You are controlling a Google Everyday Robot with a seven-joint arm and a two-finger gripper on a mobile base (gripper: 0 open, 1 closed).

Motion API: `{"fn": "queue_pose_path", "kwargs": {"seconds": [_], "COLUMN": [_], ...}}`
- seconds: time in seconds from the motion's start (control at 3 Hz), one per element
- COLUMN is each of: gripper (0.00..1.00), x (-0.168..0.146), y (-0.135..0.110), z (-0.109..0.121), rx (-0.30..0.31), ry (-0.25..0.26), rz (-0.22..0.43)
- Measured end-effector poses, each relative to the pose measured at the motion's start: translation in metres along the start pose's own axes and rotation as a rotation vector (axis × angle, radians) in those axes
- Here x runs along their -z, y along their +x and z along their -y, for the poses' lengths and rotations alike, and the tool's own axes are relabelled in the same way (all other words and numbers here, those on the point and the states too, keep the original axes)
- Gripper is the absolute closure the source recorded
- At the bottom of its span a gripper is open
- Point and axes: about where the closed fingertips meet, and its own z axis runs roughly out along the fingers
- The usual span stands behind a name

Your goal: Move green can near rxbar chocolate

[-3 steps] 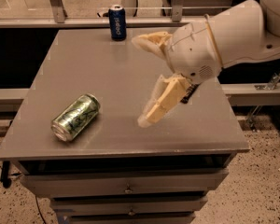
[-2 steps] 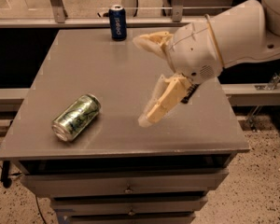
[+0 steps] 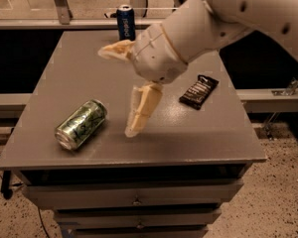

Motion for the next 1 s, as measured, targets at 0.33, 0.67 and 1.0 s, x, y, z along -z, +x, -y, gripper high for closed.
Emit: {"fn": "queue_pose_path", "kwargs": {"seconds": [0.33,0.67,1.0], "gripper": [0.0,0.0,0.0], "x": [-0.046,-0.082,-0.103], "y": [0.008,0.016,0.018], "z": [0.017,0.026,0.03], "rx": [0.12,0.242,0.342], "ry": [-0.104,-0.205,-0.274], "rz": [-0.052,-0.123,-0.209]}}
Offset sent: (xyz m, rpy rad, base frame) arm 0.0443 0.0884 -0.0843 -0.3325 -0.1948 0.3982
